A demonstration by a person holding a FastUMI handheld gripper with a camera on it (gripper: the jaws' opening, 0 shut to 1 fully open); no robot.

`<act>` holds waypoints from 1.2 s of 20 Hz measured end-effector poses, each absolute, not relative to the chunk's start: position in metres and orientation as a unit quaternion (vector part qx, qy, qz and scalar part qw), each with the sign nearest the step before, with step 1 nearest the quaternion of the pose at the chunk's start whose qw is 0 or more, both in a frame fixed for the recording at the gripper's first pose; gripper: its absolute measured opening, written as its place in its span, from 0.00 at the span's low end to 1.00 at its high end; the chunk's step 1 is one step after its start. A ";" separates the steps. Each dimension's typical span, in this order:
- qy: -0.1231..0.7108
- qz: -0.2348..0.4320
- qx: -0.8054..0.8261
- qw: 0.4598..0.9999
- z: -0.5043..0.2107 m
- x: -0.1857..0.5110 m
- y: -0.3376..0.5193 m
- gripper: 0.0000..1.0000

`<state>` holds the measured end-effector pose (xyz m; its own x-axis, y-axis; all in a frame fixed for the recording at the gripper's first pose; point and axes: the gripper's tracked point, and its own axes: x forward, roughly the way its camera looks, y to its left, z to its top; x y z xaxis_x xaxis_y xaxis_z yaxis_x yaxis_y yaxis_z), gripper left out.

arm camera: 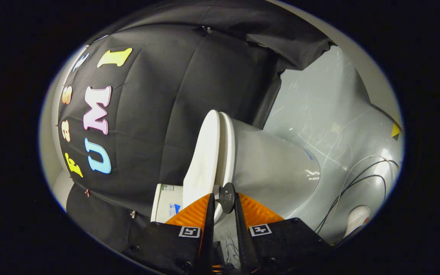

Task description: Open the toilet lid.

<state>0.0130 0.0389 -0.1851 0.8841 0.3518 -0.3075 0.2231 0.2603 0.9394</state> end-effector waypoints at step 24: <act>0.238 0.042 0.603 0.760 -0.183 0.023 0.041 0.05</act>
<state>0.0226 0.0411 -0.1834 0.8832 0.3517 -0.3104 0.2226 0.2685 0.9372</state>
